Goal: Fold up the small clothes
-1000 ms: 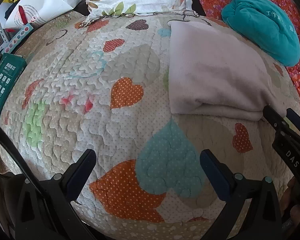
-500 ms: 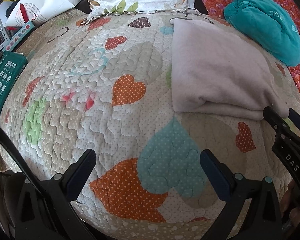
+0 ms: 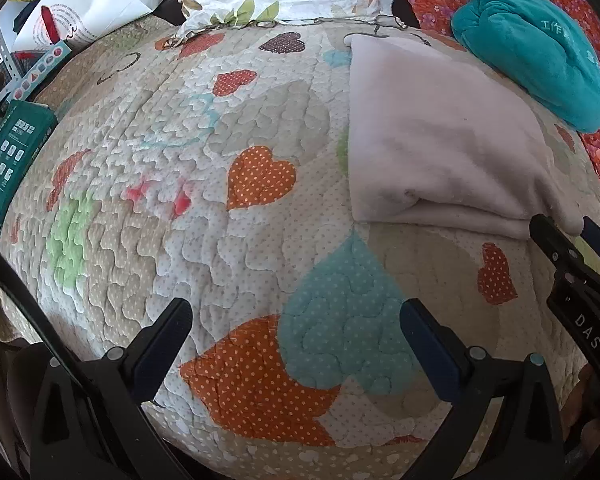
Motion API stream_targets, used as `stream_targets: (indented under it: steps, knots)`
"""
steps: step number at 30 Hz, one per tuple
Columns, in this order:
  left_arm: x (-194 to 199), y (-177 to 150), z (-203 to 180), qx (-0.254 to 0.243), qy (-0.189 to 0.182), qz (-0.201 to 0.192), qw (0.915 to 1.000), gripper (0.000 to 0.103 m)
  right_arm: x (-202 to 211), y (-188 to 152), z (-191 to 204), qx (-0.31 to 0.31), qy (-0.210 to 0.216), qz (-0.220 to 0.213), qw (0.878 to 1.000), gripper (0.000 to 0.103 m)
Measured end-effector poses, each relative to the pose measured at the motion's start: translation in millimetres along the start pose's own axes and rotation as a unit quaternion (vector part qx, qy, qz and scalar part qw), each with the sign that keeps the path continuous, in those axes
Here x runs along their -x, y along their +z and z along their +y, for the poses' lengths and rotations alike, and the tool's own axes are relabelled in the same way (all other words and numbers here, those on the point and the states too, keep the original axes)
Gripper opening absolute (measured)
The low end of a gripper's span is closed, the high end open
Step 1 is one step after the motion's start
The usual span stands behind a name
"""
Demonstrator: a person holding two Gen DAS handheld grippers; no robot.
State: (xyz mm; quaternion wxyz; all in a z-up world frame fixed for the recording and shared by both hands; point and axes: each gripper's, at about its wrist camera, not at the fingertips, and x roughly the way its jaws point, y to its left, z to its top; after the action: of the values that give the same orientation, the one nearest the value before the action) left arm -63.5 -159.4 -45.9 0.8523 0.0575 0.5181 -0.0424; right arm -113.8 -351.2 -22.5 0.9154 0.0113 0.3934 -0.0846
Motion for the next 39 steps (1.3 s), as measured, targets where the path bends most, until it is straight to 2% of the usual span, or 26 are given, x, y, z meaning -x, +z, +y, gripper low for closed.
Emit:
stream_targets:
  steps: [6,11,16,25,34,39]
  knots:
    - [0,0,5,0.006,0.019,-0.018,0.9997,0.103,-7,-1,0,0.011,-0.048,0.02,0.999,0.082]
    - [2,1,4,0.006,0.027,-0.025,0.9993,0.103,-11,-2,-4,0.007,-0.061,0.041,0.997,0.082]
    - [5,1,-5,-0.004,0.035,-0.036,0.9987,0.103,-10,-2,-7,0.003,-0.057,0.05,0.997,0.082]
    - [2,-3,-14,-0.018,0.041,-0.032,0.9985,0.103,-6,-1,-8,-0.005,-0.045,0.049,0.998,0.083]
    - [2,-6,-17,-0.023,0.042,-0.03,0.9984,0.103,4,2,-5,-0.007,-0.026,0.026,0.999,0.085]
    - [2,-6,-17,-0.023,0.039,-0.029,0.9985,0.103,2,1,-2,-0.002,-0.025,0.03,0.999,0.086]
